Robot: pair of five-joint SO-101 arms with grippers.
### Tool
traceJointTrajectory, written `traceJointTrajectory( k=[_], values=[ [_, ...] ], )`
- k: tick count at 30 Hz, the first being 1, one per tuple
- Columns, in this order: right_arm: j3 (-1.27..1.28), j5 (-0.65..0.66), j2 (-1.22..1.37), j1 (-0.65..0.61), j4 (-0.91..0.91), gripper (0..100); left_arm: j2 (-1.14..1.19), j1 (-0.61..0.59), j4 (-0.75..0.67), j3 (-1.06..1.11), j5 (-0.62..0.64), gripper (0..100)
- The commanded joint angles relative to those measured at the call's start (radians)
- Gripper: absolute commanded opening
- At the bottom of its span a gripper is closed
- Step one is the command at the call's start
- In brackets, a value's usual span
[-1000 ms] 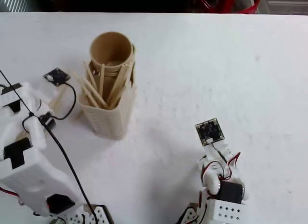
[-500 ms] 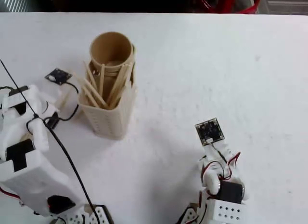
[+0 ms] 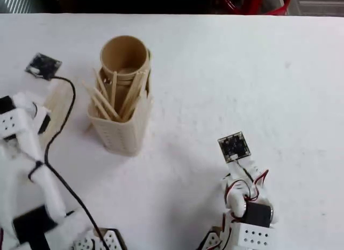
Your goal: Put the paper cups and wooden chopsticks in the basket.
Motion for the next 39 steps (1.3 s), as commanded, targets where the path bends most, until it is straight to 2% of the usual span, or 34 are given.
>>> traceJointTrajectory(
  k=[1, 6, 12, 16, 19, 25, 33, 39],
  values=[
    [0.009, 0.003, -0.007, 0.004, -0.016, 1.9, -0.200, -0.005, 0.008, -0.005, 0.058, 5],
    [0.009, 0.003, -0.007, 0.004, -0.016, 1.9, -0.389, 0.070, 0.000, -0.057, 0.265, 5],
    [0.009, 0.003, -0.007, 0.004, -0.016, 1.9, -0.567, 0.315, 0.003, -0.298, 0.563, 5],
    [0.009, 0.003, -0.007, 0.004, -0.016, 1.9, -0.576, 0.461, -0.008, -0.470, 0.729, 5],
    [0.009, 0.003, -0.007, 0.004, -0.016, 1.9, -0.530, 0.541, -0.063, -0.476, 0.809, 5],
    [0.009, 0.003, -0.007, 0.004, -0.016, 1.9, -0.426, 0.608, -0.166, -0.460, 0.862, 5],
    [0.009, 0.003, -0.007, 0.004, -0.016, 1.9, -0.346, 0.657, -0.169, -0.453, 0.861, 5],
    [0.009, 0.003, -0.007, 0.004, -0.016, 1.9, -0.354, 0.654, -0.176, -0.385, 0.793, 14]
  ],
)
